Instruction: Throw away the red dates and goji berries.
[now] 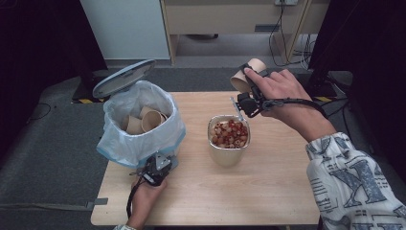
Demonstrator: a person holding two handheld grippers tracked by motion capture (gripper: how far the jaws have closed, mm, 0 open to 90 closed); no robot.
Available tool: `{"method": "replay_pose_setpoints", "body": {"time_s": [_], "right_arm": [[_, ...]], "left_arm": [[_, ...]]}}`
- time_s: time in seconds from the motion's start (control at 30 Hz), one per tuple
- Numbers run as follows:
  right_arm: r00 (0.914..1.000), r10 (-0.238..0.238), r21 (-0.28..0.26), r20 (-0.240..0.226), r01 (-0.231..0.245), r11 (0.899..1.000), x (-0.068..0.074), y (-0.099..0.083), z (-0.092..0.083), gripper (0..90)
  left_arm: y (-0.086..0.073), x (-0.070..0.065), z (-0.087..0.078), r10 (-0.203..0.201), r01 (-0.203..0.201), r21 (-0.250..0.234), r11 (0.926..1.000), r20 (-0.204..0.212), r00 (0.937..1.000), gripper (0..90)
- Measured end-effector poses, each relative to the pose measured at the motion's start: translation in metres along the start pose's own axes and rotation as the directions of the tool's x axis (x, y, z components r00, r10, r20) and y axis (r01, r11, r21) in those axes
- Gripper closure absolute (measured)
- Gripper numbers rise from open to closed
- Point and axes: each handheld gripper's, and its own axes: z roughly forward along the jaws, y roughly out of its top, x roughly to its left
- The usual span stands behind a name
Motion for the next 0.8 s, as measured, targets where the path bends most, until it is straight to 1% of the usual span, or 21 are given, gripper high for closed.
{"method": "replay_pose_setpoints", "body": {"time_s": [0.07, 0.1, 0.13, 0.17, 0.2, 0.23, 0.27, 0.3, 0.37, 0.4, 0.43, 0.5, 0.53, 0.57, 0.6, 0.63, 0.67, 0.73, 0.8], "right_arm": [[0.9999, 0.009, 0.007, 0.004, -0.009, 1.000, 0.000, 0.000, 0.000, 33.0], [1.0000, 0.007, 0.008, 0.006, -0.007, 1.000, 0.001, 0.001, 0.002, 33.0], [0.9999, -0.010, 0.005, -0.004, 0.010, 1.000, 0.005, 0.005, 0.003, 33.0], [0.9992, -0.036, -0.007, -0.018, 0.036, 0.999, 0.011, 0.010, 0.005, 33.1], [0.9961, -0.080, -0.016, -0.037, 0.080, 0.997, 0.019, 0.016, 0.007, 33.1], [0.9926, -0.113, -0.022, -0.045, 0.112, 0.993, 0.023, 0.020, 0.008, 33.1], [0.9913, -0.122, -0.024, -0.050, 0.121, 0.992, 0.024, 0.021, 0.008, 33.1], [0.9914, -0.121, -0.024, -0.049, 0.120, 0.992, 0.023, 0.020, 0.008, 33.1], [0.9965, -0.075, -0.018, -0.037, 0.074, 0.997, 0.016, 0.015, 0.007, 33.1], [0.9979, -0.059, -0.015, -0.028, 0.059, 0.998, 0.012, 0.013, 0.006, 33.2], [0.9981, -0.060, -0.010, -0.018, 0.059, 0.998, 0.010, 0.011, 0.005, 33.2], [0.9978, -0.062, -0.009, -0.021, 0.062, 0.998, 0.011, 0.013, 0.005, 33.2], [0.9964, -0.080, -0.012, -0.028, 0.080, 0.997, 0.014, 0.015, 0.006, 33.2], [0.9926, -0.116, -0.015, -0.035, 0.116, 0.993, 0.018, 0.018, 0.007, 33.2], [0.9907, -0.127, -0.019, -0.047, 0.127, 0.992, 0.023, 0.020, 0.007, 33.2], [0.9909, -0.126, -0.019, -0.047, 0.125, 0.992, 0.023, 0.021, 0.007, 33.2], [0.9932, -0.111, -0.022, -0.037, 0.110, 0.994, 0.018, 0.020, 0.007, 33.2], [0.9979, -0.062, -0.021, -0.021, 0.061, 0.998, 0.011, 0.016, 0.005, 33.2], [0.9989, -0.046, -0.016, -0.005, 0.046, 0.999, 0.005, 0.012, 0.004, 33.3]], "left_arm": [[0.000, 0.000, 0.000, 0.000, 0.000, 0.001, 1.0000, -0.001, 1.0000, 89.7], [0.000, 0.000, 0.000, -0.009, 0.009, 0.000, 1.0000, 0.002, 1.0000, 89.7], [0.000, 0.000, 0.000, 0.001, -0.001, 0.000, 1.0000, 0.000, 1.0000, 89.7], [0.000, 0.000, 0.000, -0.010, 0.010, 0.000, 1.0000, 0.003, 1.0000, 89.7], [0.000, 0.000, 0.000, -0.010, 0.010, 0.000, 1.0000, 0.003, 0.9999, 89.7], [0.000, 0.000, 0.000, -0.001, 0.001, 0.000, 1.0000, 0.001, 1.0000, 89.7], [0.000, 0.000, 0.000, -0.009, 0.009, -0.001, 1.0000, 0.003, 1.0000, 89.7], [0.000, 0.000, 0.000, -0.010, 0.010, 0.000, 1.0000, 0.004, 0.9999, 89.7], [0.000, 0.000, 0.000, -0.009, 0.009, 0.000, 1.0000, 0.003, 1.0000, 89.7], [0.000, 0.000, 0.000, -0.009, 0.009, 0.000, 1.0000, 0.004, 0.9999, 89.7], [0.000, 0.000, 0.000, -0.009, 0.009, 0.000, 1.0000, 0.004, 0.9999, 89.6], [0.000, 0.000, 0.000, -0.008, 0.008, 0.000, 1.0000, 0.003, 1.0000, 89.7], [0.000, -0.001, 0.000, -0.008, 0.008, 0.000, 1.0000, 0.002, 1.0000, 89.7], [0.000, -0.001, 0.000, -0.008, 0.008, 0.000, 1.0000, 0.002, 1.0000, 89.6], [0.000, -0.001, 0.000, -0.008, 0.008, 0.000, 1.0000, 0.001, 1.0000, 89.7], [0.000, -0.001, 0.000, -0.008, 0.008, 0.000, 1.0000, 0.002, 1.0000, 89.7], [0.000, 0.000, 0.000, -0.009, 0.009, 0.000, 1.0000, 0.003, 1.0000, 89.6], [0.000, 0.000, 0.000, -0.009, 0.009, 0.000, 1.0000, 0.002, 1.0000, 89.7], [0.000, 0.000, 0.000, -0.010, 0.010, -0.001, 0.9999, 0.003, 0.9999, 89.7]]}}
